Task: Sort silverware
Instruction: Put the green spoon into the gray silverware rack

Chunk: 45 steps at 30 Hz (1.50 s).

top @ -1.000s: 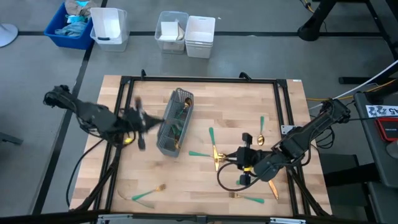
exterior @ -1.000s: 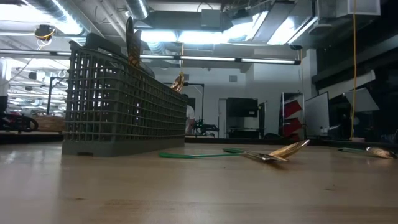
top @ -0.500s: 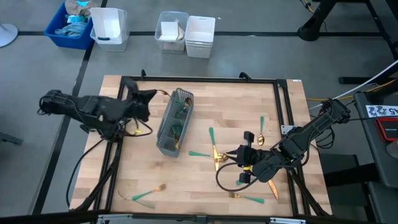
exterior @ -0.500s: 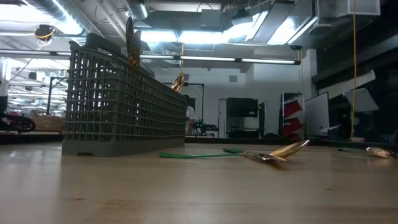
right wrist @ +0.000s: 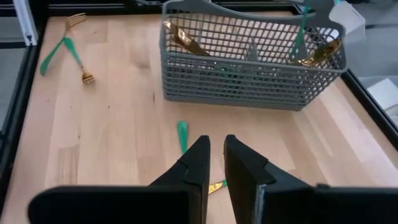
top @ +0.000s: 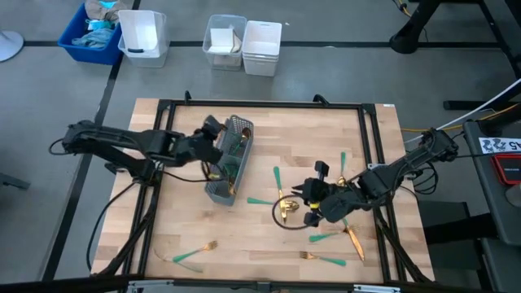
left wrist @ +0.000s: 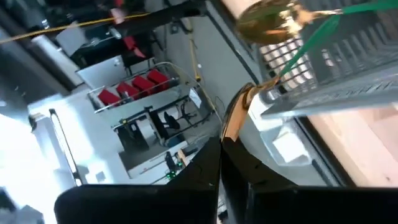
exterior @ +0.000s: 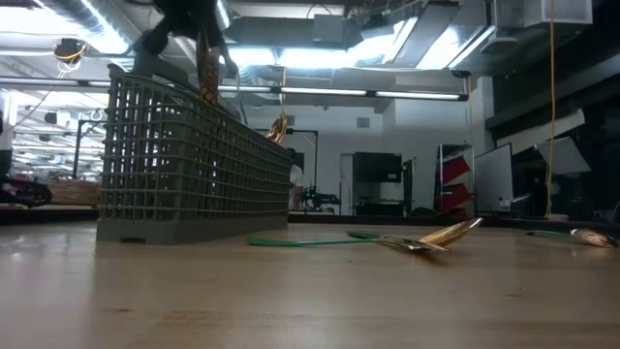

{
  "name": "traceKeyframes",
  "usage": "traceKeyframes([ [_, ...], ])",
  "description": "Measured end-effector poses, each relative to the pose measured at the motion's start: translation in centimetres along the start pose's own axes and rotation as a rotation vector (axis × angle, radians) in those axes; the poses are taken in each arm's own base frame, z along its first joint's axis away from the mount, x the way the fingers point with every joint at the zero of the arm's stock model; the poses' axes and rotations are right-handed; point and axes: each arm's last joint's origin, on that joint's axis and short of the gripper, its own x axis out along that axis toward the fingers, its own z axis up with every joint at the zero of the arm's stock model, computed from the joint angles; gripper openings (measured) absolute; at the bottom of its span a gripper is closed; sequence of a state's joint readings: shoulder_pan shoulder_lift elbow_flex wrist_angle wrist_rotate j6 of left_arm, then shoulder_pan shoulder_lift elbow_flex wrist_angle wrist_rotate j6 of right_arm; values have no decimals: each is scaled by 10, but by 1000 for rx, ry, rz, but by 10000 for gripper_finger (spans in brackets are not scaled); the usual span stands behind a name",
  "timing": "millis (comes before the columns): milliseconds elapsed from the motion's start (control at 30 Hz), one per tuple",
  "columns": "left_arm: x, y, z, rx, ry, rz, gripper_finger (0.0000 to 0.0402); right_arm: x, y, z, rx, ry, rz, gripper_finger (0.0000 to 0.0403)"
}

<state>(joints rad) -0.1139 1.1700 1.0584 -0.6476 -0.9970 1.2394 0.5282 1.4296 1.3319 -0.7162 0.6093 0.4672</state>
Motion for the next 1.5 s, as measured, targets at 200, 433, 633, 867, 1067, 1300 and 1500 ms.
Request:
traceKeyframes([
  [200, 19, -10, 22, 82, 27, -57, 2, 11, -15, 6, 144, 14, -31, 49],
  [433, 30, -18, 37, 120, 41, -92, 28, 16, -22, 9, 174, 55, 14, 49],
  [633, 32, -19, 40, 42, 47, -94, 71, 16, -20, 7, 194, 86, 66, 49],
  [867, 26, -18, 40, -41, 31, -78, 95, 19, -19, 1, 283, 161, 64, 49],
  [1067, 16, -14, 34, -68, 6, -55, 91, 21, -21, -9, 321, 252, 12, 49],
  [1300, -3, -4, 13, -272, -37, -9, 88, 9, -39, -35, 442, 491, -242, 49],
  [1500, -19, -3, -6, -606, -199, -108, 88, -4, -54, -49, 496, 606, -474, 49],
])
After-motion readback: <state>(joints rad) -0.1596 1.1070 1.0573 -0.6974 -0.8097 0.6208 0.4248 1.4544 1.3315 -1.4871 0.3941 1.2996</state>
